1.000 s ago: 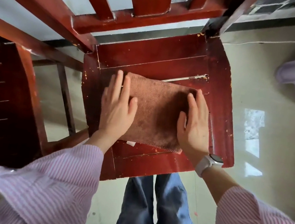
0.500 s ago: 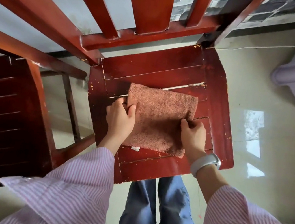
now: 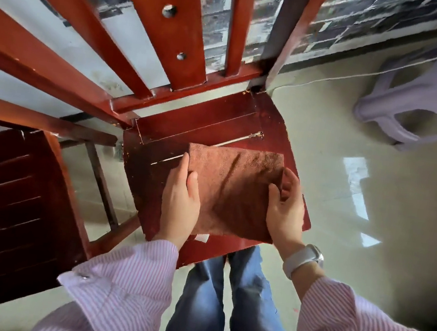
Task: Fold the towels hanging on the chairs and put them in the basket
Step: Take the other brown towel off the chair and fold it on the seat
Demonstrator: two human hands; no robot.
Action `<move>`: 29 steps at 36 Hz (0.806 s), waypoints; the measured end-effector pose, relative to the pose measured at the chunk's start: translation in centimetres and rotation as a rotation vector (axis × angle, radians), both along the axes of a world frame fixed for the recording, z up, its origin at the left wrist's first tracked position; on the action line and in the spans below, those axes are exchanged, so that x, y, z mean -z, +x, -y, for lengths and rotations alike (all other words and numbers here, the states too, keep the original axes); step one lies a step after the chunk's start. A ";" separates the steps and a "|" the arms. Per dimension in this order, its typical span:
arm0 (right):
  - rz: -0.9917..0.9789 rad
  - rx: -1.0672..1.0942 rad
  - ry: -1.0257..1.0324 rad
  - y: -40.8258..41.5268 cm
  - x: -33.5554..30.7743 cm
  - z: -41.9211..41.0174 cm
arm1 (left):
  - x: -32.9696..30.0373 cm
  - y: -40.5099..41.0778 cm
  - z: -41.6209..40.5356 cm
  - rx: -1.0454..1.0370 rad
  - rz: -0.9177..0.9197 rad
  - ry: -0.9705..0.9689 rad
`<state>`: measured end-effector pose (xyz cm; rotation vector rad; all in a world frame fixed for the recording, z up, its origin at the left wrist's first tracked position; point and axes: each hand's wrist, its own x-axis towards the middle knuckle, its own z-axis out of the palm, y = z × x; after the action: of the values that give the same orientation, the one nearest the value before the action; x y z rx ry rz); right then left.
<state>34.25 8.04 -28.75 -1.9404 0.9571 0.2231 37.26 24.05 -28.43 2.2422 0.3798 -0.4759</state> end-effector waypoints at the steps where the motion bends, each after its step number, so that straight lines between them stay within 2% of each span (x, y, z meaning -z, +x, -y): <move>1: 0.015 0.008 -0.004 -0.2 -1.0 0.5 | -1.0 -0.1 0.5 0.009 0.012 0.000; 10: 0.177 0.133 -0.088 -4.0 -10.2 7.8 | -9.9 -1.0 7.2 0.175 0.128 -0.019; 14: 0.197 0.281 -0.034 -7.1 -13.5 12.5 | -13.3 -2.1 12.5 0.266 0.165 -0.027; 20: 0.251 0.480 0.017 -13.1 -17.8 22.1 | -17.9 -5.3 23.5 0.357 0.236 -0.067; 29: 0.249 0.654 -0.108 -23.9 -22.1 38.9 | -22.0 -13.0 42.8 0.479 0.210 -0.147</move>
<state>10.30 -30.89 -6.65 -1.5968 1.3882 -0.4419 24.23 -18.74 -6.45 2.2050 -0.3009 -0.4869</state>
